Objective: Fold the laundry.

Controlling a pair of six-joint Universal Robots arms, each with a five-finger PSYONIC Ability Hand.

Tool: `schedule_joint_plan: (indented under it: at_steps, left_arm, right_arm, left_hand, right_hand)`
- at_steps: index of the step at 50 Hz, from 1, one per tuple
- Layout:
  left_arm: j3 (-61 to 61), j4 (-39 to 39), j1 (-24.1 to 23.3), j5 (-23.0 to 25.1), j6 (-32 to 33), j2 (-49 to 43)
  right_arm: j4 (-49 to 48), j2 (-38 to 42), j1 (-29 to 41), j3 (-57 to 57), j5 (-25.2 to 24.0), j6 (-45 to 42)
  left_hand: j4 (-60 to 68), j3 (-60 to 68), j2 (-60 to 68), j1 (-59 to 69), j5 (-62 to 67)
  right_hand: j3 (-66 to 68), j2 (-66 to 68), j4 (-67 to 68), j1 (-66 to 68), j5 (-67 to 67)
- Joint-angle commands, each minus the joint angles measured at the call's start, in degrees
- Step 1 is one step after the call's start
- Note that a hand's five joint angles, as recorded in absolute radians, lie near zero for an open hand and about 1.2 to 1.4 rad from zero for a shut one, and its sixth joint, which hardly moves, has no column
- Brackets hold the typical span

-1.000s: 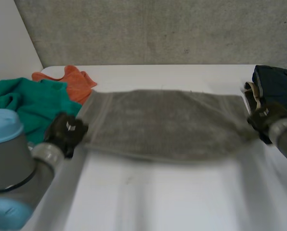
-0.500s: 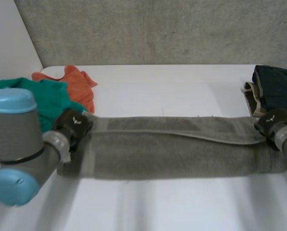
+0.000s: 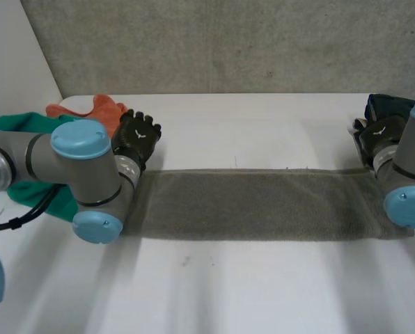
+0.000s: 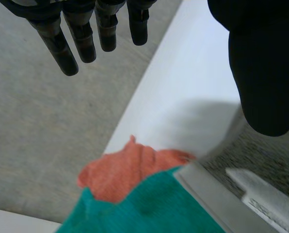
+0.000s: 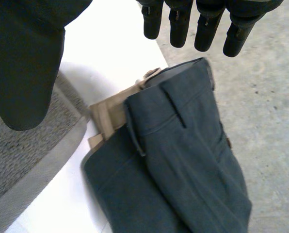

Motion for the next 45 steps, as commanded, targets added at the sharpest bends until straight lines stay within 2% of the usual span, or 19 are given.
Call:
schedule_joint_plan:
  at_steps: [1, 5, 10, 12, 17, 23, 28, 34, 36, 39, 45]
  left_arm:
    - [-7.37, 1.18, -0.41, -0.04, -0.40, 9.23]
    - [-12.20, 1.18, -0.50, 0.13, -0.57, 15.03]
    - [-19.32, 1.71, -0.67, 0.48, -3.11, 21.71]
    - [-21.17, 1.71, -0.67, 0.66, -4.61, 23.12]
    - [-25.48, 1.80, -0.67, 1.10, -9.62, 24.97]
    - [-27.33, 1.88, -0.59, 1.10, -10.50, 24.62]
    - [-27.59, 1.89, -0.67, 1.10, -10.59, 24.00]
    - [-27.59, 1.89, -0.59, 1.10, -10.59, 23.91]
    - [-27.68, 1.89, -0.67, 1.10, -10.59, 23.91]
    - [-27.94, 2.24, -0.59, 1.19, -10.59, 23.91]
    - [-28.03, 2.68, -0.67, 1.10, -10.68, 24.09]
  right_arm:
    - [0.39, -7.69, -0.39, 6.24, -1.13, 4.55]
    - [0.83, -13.92, -1.18, 10.72, -4.29, 6.57]
    - [3.72, -21.85, -4.69, 19.42, -13.16, 9.30]
    - [4.86, -23.51, -7.40, 23.18, -17.10, 9.65]
    - [4.87, -24.31, -12.77, 31.11, -23.89, 9.83]
    - [0.23, -23.53, -17.26, 37.17, -29.43, 9.74]
    - [-4.79, -21.68, -18.67, 38.33, -30.05, 9.48]
    - [-6.38, -17.64, -18.85, 37.27, -29.61, 8.95]
    - [-6.73, -15.79, -19.11, 36.75, -29.43, 8.86]
    - [-7.52, -14.65, -20.42, 35.78, -28.47, 8.77]
    - [-7.78, -15.26, -25.70, 34.46, -25.13, 7.28]
  left_hand:
    - [-1.62, -2.03, -1.73, -0.68, -2.80]
    - [-1.62, -2.03, -1.73, -0.68, -2.80]
    - [-1.62, -2.03, -1.73, -0.68, -2.80]
    - [-1.62, -2.03, -1.73, -0.68, -2.80]
    - [-1.62, -2.03, -1.73, -0.68, -2.80]
    - [-1.62, -2.03, -1.73, -0.68, -2.80]
    - [-1.62, -2.03, -1.73, -0.68, -2.80]
    - [-1.62, -2.03, -1.73, -0.68, -2.80]
    - [-1.62, -2.03, -1.73, -0.68, -2.80]
    - [-1.62, -2.03, -1.73, -0.68, -2.80]
    - [-1.62, -2.03, -1.73, -0.68, -2.80]
  right_hand:
    - [-2.06, -1.96, -2.10, -3.05, -2.72]
    - [-2.06, -1.96, -2.10, -3.05, -2.72]
    - [-1.66, -1.56, -1.70, -2.65, -2.32]
    - [3.71, 3.81, 3.66, 2.72, 3.05]
    - [7.27, 7.37, 7.22, 6.28, 6.61]
    - [14.15, 14.25, 14.11, 13.17, 13.49]
    - [19.54, 19.65, 19.50, 18.56, 18.88]
    - [21.24, 21.34, 21.19, 20.25, 20.58]
    - [29.43, 29.53, 29.38, 28.44, 28.77]
    - [67.80, 67.90, 67.76, 66.81, 67.14]
    - [67.94, 68.04, 67.90, 66.95, 67.28]
